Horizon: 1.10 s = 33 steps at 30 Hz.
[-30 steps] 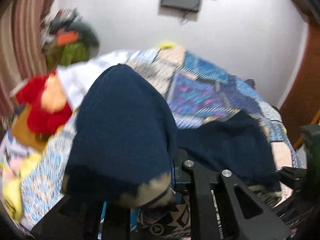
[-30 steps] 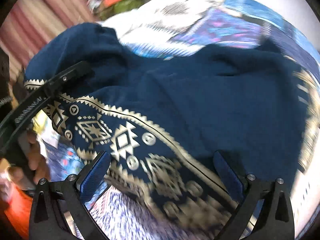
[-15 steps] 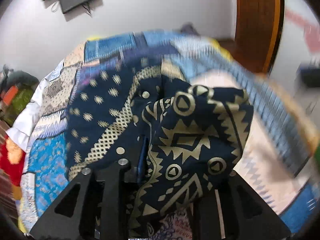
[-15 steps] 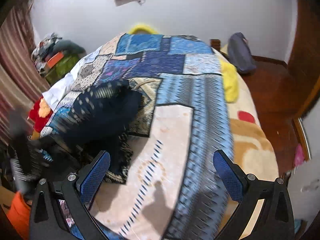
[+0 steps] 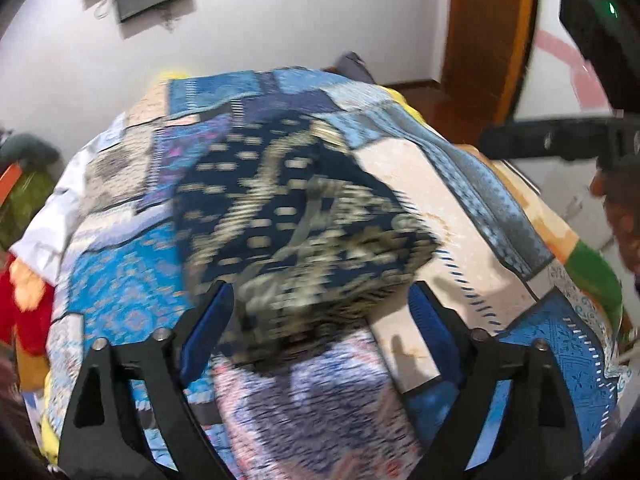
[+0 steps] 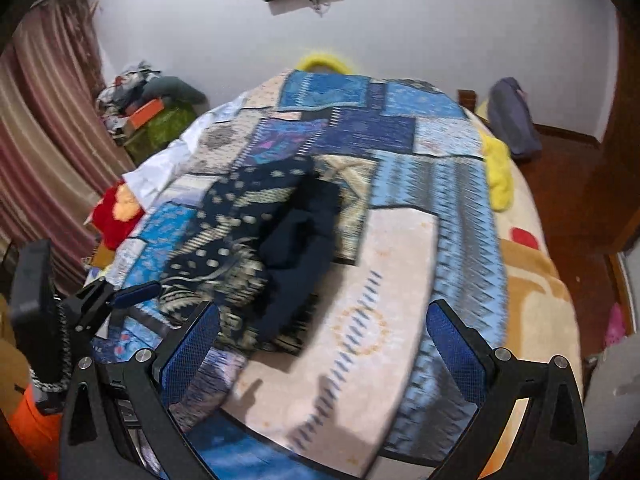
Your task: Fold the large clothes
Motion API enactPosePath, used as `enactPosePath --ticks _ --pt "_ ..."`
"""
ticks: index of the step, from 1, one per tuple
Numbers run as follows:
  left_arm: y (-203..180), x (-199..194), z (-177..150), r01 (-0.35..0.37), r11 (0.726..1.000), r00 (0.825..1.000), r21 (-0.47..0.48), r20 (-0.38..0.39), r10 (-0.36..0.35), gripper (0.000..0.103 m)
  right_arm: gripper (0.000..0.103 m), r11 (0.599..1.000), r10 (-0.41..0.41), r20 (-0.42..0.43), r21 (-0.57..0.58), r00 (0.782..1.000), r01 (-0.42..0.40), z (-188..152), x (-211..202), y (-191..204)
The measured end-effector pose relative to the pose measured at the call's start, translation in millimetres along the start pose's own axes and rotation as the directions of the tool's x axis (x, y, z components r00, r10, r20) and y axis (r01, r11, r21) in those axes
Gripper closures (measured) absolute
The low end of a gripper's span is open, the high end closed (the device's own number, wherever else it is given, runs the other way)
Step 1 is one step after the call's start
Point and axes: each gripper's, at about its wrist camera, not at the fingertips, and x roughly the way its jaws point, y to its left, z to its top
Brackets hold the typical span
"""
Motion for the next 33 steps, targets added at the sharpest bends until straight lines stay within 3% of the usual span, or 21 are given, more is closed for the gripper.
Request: enactPosePath --ticks 3,6,10,12,16,20,24,29,31,33 --pt "31 -5 -1 -0.059 0.996 0.998 -0.060 0.008 0.060 0.006 0.000 0.999 0.031 -0.011 -0.020 0.999 -0.032 7 19 21" --pt "66 8 -3 -0.104 0.985 0.994 -0.134 -0.035 0.100 0.006 0.000 0.998 0.057 -0.048 -0.037 0.997 -0.059 10 50 42" --pt "92 39 -19 -0.042 0.973 0.995 -0.227 -0.096 0.021 0.003 0.000 0.997 0.050 -0.135 -0.048 0.990 -0.057 4 100 55" --pt "95 50 -28 0.003 0.966 0.995 -0.259 -0.100 -0.030 0.000 0.000 0.997 -0.002 -0.199 -0.071 0.980 -0.012 -5 127 55" --pt "88 69 -42 0.034 0.975 0.992 -0.222 -0.111 -0.059 0.000 0.000 0.990 -0.096 -0.259 -0.128 0.961 0.064 -22 158 35" --pt "89 74 -45 0.043 0.974 0.992 -0.224 -0.106 -0.068 0.000 0.000 0.994 -0.068 -0.251 -0.101 0.966 0.043 -35 152 1" --pt "84 67 -50 0.004 0.985 0.994 -0.170 -0.105 -0.022 0.000 0.000 0.992 -0.080 -0.246 -0.118 0.966 0.052 -39 139 -9" --pt "93 47 -59 -0.067 0.989 0.989 -0.133 -0.138 0.049 0.000 0.001 0.966 -0.198 -0.199 -0.207 0.960 0.156 -37 112 -5" --pt "101 38 -59 -0.141 0.985 0.982 -0.097 -0.140 0.127 0.000 0.001 0.925 -0.330 -0.158 -0.254 0.931 0.284 -33 100 -7" --pt "115 26 -54 -0.178 0.979 0.979 -0.097 -0.120 0.166 0.000 0.001 0.913 -0.342 -0.123 -0.278 0.932 0.299 -28 86 -7"
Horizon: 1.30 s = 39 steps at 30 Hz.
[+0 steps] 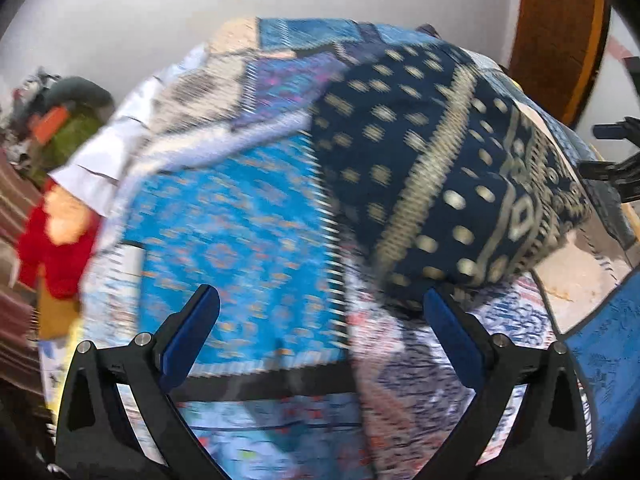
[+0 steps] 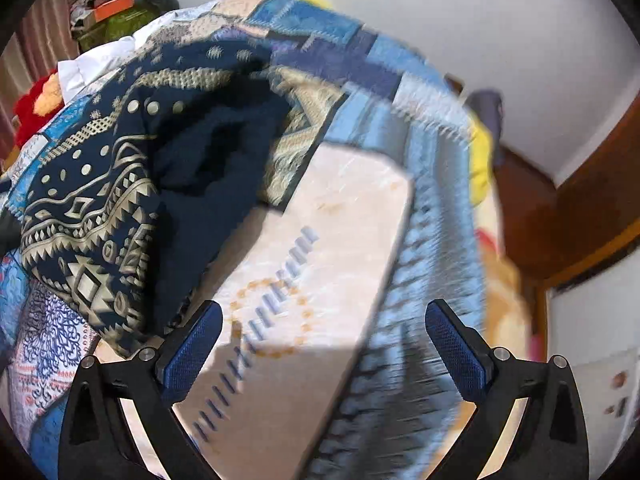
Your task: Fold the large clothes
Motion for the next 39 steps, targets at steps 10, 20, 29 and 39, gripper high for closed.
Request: enactPosePath --ticks 10,20,29,39 --pt "32 32 78 0.118 0.980 0.993 -0.162 0.034 -0.114 0.000 0.001 0.916 0.362 0.146 0.125 0.921 -0.380 84 -22 32" --pt "40 97 118 0.083 0.964 0.996 -0.254 0.000 -0.086 0.000 0.001 0.898 0.397 -0.007 0.210 0.918 -0.387 133 85 42" --pt "80 68 99 0.116 0.940 0.993 -0.322 0.006 -0.120 0.000 0.000 0.951 0.232 0.082 0.191 0.969 -0.243 121 33 3" --pt "34 75 57 0.442 0.808 0.869 -0.390 -0.036 -0.493 0.000 0.000 0.800 0.555 -0.060 0.311 0.830 -0.513 76 61 21"
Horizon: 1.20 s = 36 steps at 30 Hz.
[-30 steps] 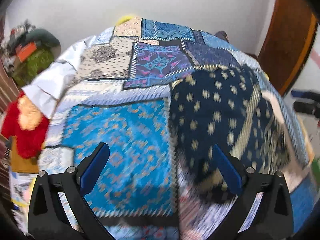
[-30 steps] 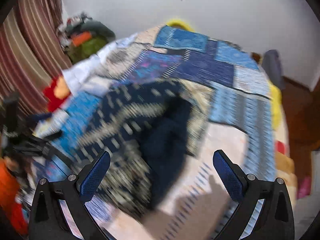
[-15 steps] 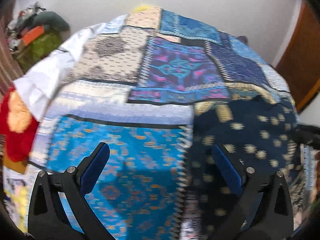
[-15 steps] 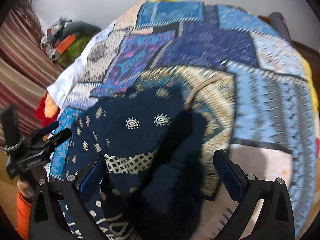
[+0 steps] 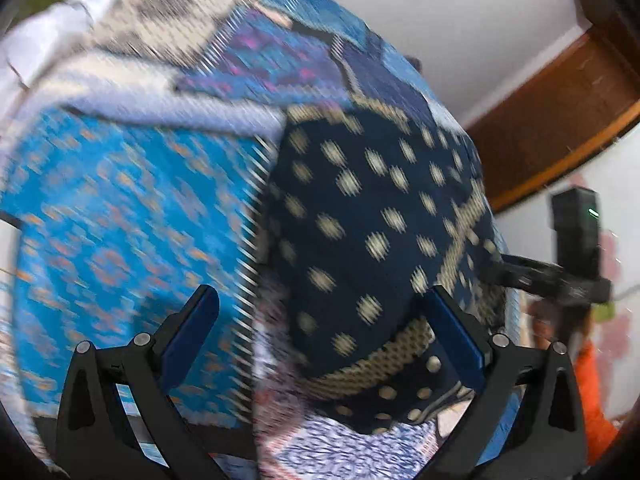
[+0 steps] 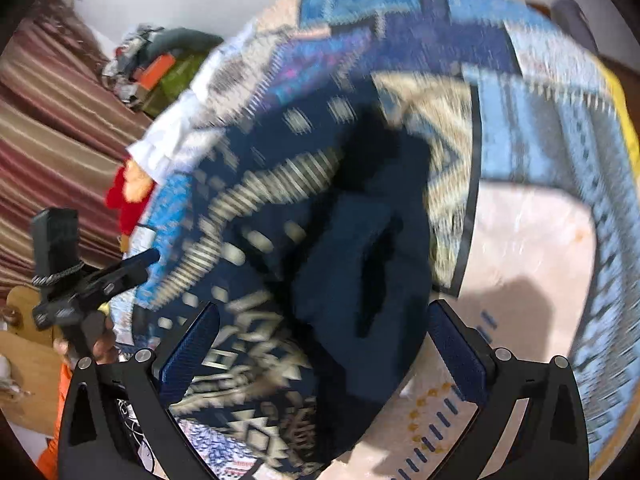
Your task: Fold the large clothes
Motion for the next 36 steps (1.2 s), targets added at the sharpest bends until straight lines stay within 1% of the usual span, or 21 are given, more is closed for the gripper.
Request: enactPosePath --ticks 2,3,4,6,10,13,15,17,18,19,20,21,22,23,25,26,28,33,36 --pt "-3 14 -3 0.047 0.999 0.999 -0.009 -0.023 -0.047 0.000 0.000 0.999 0.022 -0.028 0.031 0.999 -0.021 -3 13 -8" --pt "-4 22 -1 0.085 0.996 0.996 -0.024 -0.035 -0.086 0.000 0.000 0.997 0.059 -0.046 0.061 0.997 -0.056 -5 20 -13" --pt "-4 27 1 0.104 0.994 0.994 -0.033 -0.042 -0.106 0.000 0.000 0.993 0.087 -0.050 0.084 0.995 -0.083 -6 26 -17" --pt "-5 40 7 0.142 0.989 0.988 -0.047 -0.058 -0.145 0.000 0.000 0.993 0.099 -0.024 0.074 0.995 -0.097 -4 27 -17" --pt "-3 61 20 0.168 0.983 0.981 -0.070 -0.089 -0.174 0.000 0.000 0.986 0.151 -0.027 0.067 0.988 -0.149 4 39 -14" --pt "-1 68 23 0.189 0.978 0.975 -0.090 -0.099 -0.198 0.000 0.000 0.983 0.181 -0.022 0.048 0.983 -0.179 9 48 -8" --pt "1 71 25 0.189 0.978 0.975 -0.093 -0.101 -0.198 0.000 0.000 0.980 0.198 -0.022 0.036 0.980 -0.197 10 54 -4" --pt "-3 73 26 0.179 0.980 0.978 -0.091 -0.096 -0.188 0.000 0.001 0.981 0.192 -0.017 0.032 0.981 -0.191 11 58 -1" --pt "-4 73 27 0.169 0.981 0.980 -0.092 -0.092 -0.177 0.000 0.004 0.982 0.188 -0.012 0.034 0.982 -0.187 11 59 0" --pt "-5 73 28 0.163 0.982 0.981 -0.090 -0.090 -0.171 0.002 0.013 0.982 0.184 -0.008 0.032 0.983 -0.184 10 58 2" --pt "-8 72 27 0.152 0.985 0.984 -0.084 -0.084 -0.159 0.005 0.020 0.981 0.189 -0.009 0.037 0.982 -0.188 10 58 6" --pt "-11 69 26 0.144 0.987 0.986 -0.073 -0.077 -0.150 0.009 0.032 0.977 0.207 -0.013 0.049 0.978 -0.206 10 56 4" --pt "-16 65 24 0.132 0.989 0.988 -0.060 -0.069 -0.136 0.011 0.041 0.975 0.216 -0.013 0.059 0.976 -0.215 8 54 2" --pt "-20 62 23 0.120 0.992 0.990 -0.047 -0.065 -0.123 0.012 0.045 0.973 0.225 -0.010 0.061 0.974 -0.224 7 50 2" --pt "-30 55 21 0.094 0.995 0.994 -0.013 -0.054 -0.095 0.017 0.058 0.974 0.224 -0.007 0.041 0.975 -0.223 3 44 2" --pt "-35 50 21 0.089 0.996 0.995 0.000 -0.048 -0.088 0.018 0.060 0.979 0.206 0.002 0.009 0.979 -0.206 1 37 11" --pt "-44 36 19 0.096 0.995 0.995 0.021 -0.035 -0.095 0.025 0.065 0.983 0.179 0.016 -0.035 0.984 -0.178 -3 26 25" --pt "-51 -6 11 0.088 0.995 0.996 0.056 0.010 -0.089 0.027 0.067 0.981 0.188 0.041 -0.062 0.981 -0.185 -9 1 55" --pt "-53 -40 3 0.075 0.994 0.995 0.080 0.053 -0.080 0.027 0.067 0.978 0.189 0.068 -0.098 0.980 -0.182 -11 -16 83"
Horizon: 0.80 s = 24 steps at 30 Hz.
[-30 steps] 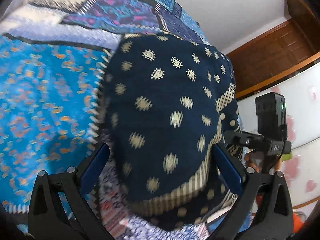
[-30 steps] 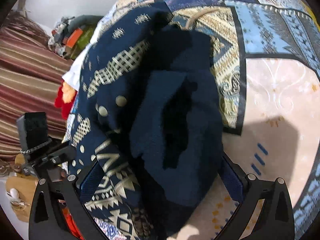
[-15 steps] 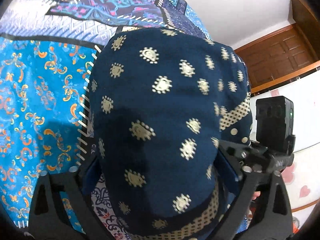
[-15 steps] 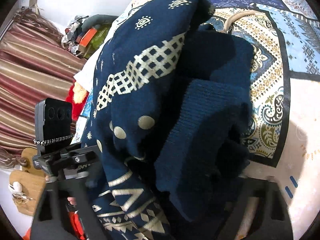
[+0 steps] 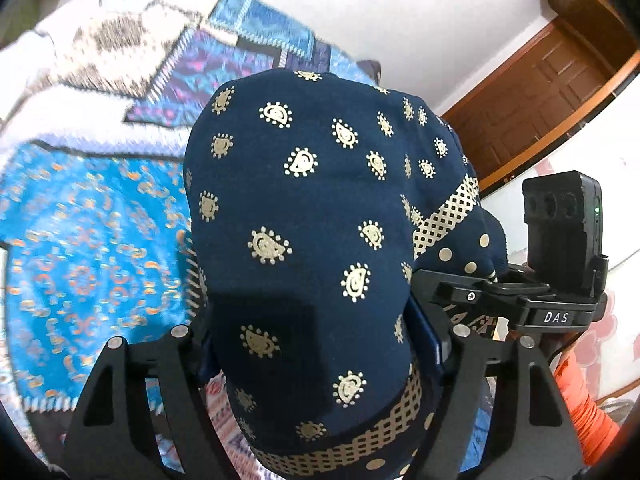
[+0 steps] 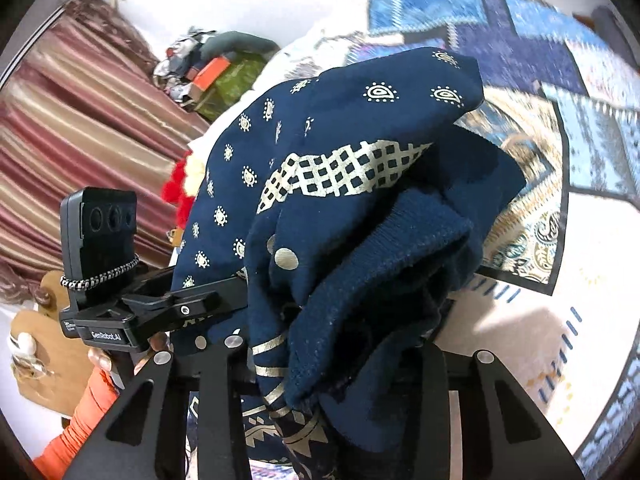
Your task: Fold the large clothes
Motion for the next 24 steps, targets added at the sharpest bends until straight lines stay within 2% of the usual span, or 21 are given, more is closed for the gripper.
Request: enactPosePath --ticks 7,10,14,18,24 --pt "8 -72 -18 -0.036 0.999 0.997 0.008 0.067 0.035 0.027 0.067 0.998 0.030 0.040 -0.057 0.999 -0.028 -9 -17 64" --pt "18 -98 -31 -0.055 0.998 0.995 -0.005 0.084 0.056 0.027 0.067 0.996 0.049 0.040 -0.075 0.998 -0.046 -15 -12 89" --pt "42 -110 -48 -0.077 0.996 0.993 -0.044 0.085 0.081 0.027 0.067 0.994 0.069 0.012 -0.087 0.998 -0.067 -24 11 114" --pt "75 -111 -67 -0.096 0.990 0.993 -0.102 0.060 0.103 0.027 0.067 0.993 0.086 -0.042 -0.072 0.995 -0.089 -33 48 124" --pt "131 -75 -94 -0.107 0.971 0.994 -0.215 -0.024 0.105 0.027 0.067 0.997 0.067 -0.161 -0.026 0.985 -0.072 -46 120 117"
